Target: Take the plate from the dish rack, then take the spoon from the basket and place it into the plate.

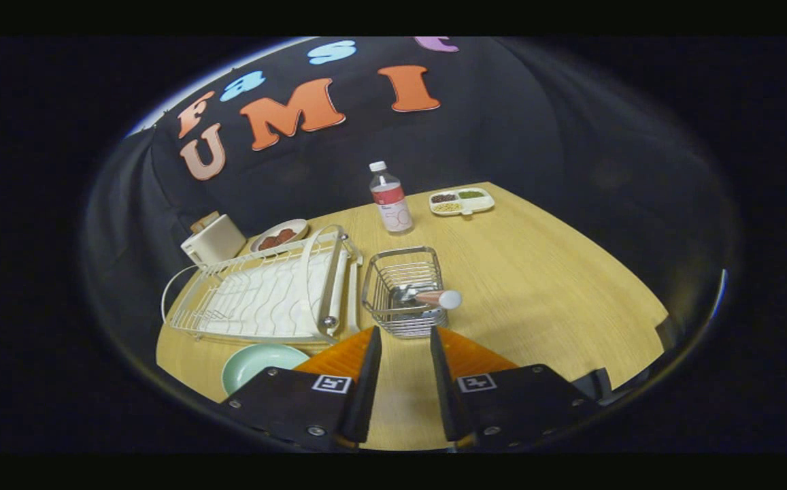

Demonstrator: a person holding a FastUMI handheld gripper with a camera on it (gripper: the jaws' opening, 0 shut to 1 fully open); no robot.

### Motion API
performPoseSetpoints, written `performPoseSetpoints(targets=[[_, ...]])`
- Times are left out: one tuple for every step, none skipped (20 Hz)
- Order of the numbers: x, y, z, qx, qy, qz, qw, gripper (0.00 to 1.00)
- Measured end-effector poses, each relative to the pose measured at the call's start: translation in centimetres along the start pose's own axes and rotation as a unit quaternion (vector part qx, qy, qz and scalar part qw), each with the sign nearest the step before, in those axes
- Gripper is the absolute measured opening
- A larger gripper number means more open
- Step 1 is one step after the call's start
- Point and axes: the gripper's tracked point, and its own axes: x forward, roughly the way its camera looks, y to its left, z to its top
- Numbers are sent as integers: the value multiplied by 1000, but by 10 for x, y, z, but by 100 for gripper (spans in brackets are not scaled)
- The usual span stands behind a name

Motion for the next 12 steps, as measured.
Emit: performPoseSetpoints(targets=[[1,-3,2,1,-5,-6,1000,39],[3,-6,4,4,-10,-12,1000,36],[4,-9,9,8,-17,-16,1000,36],[7,-11,15,11,-27,-20,999,36],[8,-12,21,16,-37,-24,999,36],[11,-10,26,20,-44,-22,999,36],[12,-7,28,22,-47,-17,998,34],[18,-5,28,15,-48,-18,999,32],[19,-6,30,8,-52,-22,998,30],[16,-1,39,9,-65,-14,998,24],[22,3,41,9,-68,-12,998,18],[21,6,42,9,-70,-8,998,17]])
